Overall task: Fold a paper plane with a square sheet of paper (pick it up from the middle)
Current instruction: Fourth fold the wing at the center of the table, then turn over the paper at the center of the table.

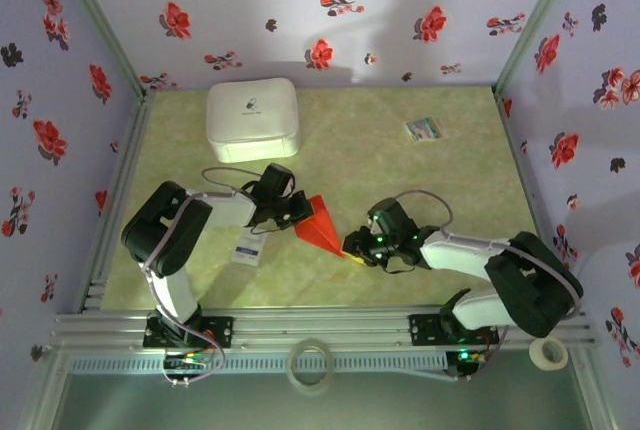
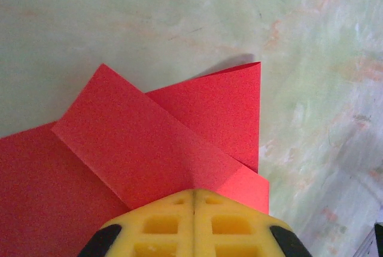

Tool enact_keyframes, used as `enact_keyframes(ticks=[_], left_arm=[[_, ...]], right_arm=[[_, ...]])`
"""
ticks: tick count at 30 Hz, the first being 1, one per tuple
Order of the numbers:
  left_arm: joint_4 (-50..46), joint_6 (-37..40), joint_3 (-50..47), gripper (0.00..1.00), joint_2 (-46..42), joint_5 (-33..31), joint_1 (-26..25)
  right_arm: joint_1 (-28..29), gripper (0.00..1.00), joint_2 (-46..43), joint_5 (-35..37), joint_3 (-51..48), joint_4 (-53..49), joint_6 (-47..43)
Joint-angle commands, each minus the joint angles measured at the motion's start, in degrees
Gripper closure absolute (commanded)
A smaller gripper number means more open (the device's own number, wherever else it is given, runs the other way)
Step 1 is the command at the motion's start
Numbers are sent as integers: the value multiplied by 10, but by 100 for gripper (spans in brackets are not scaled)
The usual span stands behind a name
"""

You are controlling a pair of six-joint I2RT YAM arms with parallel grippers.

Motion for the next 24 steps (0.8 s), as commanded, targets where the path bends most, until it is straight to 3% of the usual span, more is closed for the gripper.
enact_keyframes(ticks=[1, 24], left_arm=[[-17, -7, -10, 95, -1, -19, -2], [-17, -7, -5, 94, -2, -18, -2]], right_arm=[[5, 68, 15, -16, 1, 15, 12], [12, 67, 53, -30, -3, 94, 25]])
